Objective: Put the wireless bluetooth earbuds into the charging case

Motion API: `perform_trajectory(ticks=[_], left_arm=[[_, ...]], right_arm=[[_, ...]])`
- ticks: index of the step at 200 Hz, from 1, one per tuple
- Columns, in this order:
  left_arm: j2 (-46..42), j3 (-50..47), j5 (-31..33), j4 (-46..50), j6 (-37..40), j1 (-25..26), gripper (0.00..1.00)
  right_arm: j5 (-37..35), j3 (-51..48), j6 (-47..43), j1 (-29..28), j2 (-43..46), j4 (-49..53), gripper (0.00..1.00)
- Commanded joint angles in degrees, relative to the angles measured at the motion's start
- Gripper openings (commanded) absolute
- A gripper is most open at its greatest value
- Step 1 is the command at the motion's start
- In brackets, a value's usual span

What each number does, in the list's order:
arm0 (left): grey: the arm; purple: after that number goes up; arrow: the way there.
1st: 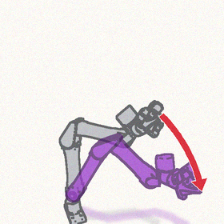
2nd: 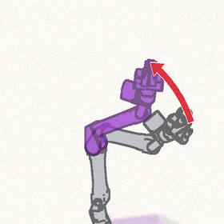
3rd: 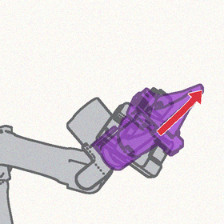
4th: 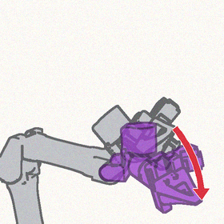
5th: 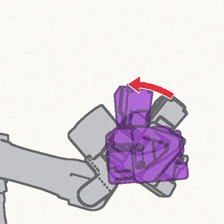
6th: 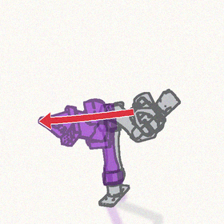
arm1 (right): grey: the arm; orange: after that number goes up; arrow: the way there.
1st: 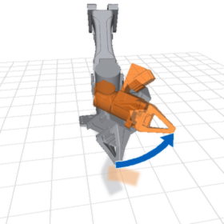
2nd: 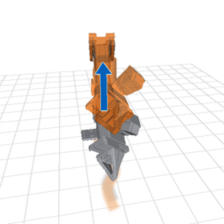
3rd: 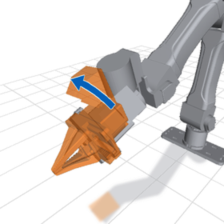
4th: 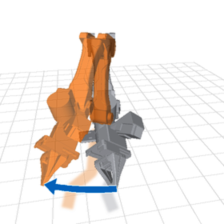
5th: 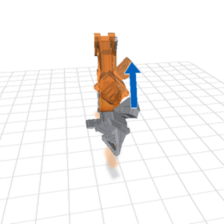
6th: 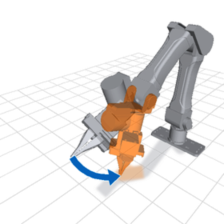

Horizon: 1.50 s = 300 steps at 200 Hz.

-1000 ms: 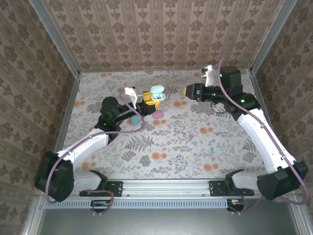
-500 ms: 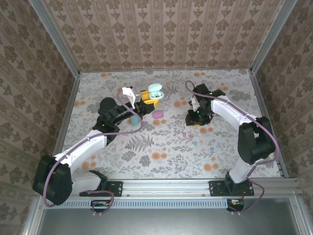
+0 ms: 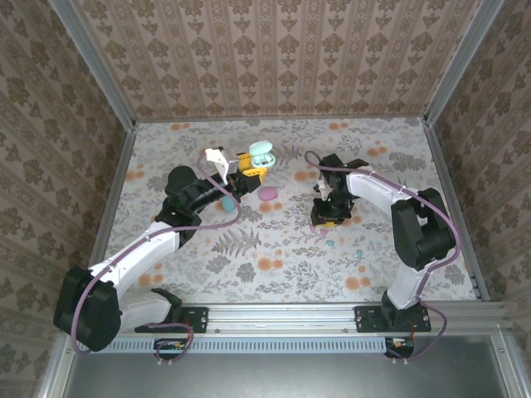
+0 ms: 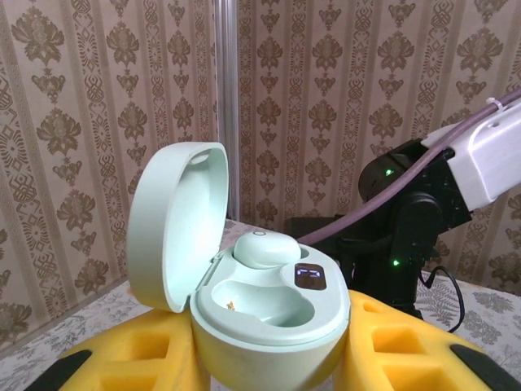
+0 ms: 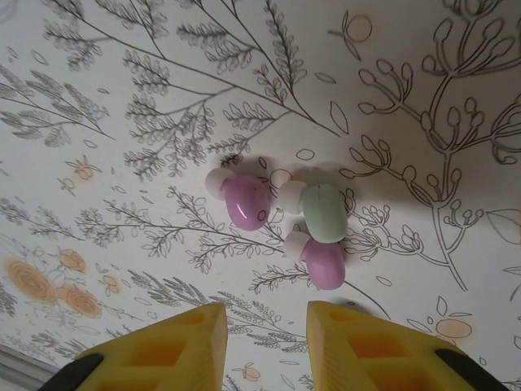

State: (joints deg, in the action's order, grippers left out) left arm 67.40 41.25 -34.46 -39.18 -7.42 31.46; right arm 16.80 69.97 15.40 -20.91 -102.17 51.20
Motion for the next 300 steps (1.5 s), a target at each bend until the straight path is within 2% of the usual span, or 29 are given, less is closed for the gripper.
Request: perform_trajectory(ticks=[1, 194, 300], left_arm=[[-0.62, -0.31, 0.21, -1.02, 1.26, 0.00, 0.31], [-0.34, -0.31, 0.51, -0.48, 1.42, -0.26, 0.31], [-0.50, -0.30, 0.58, -0.03, 1.66, -0.28, 0.31]], right_arm=[[2.35, -0.87, 1.08, -0.37, -1.24, 0.07, 0.33], [-2.74, 1.40, 1.95, -1.11, -5.15, -2.42, 0.33], [-6.16, 4.16, 2.64, -0.98, -6.54, -2.58, 0.36]])
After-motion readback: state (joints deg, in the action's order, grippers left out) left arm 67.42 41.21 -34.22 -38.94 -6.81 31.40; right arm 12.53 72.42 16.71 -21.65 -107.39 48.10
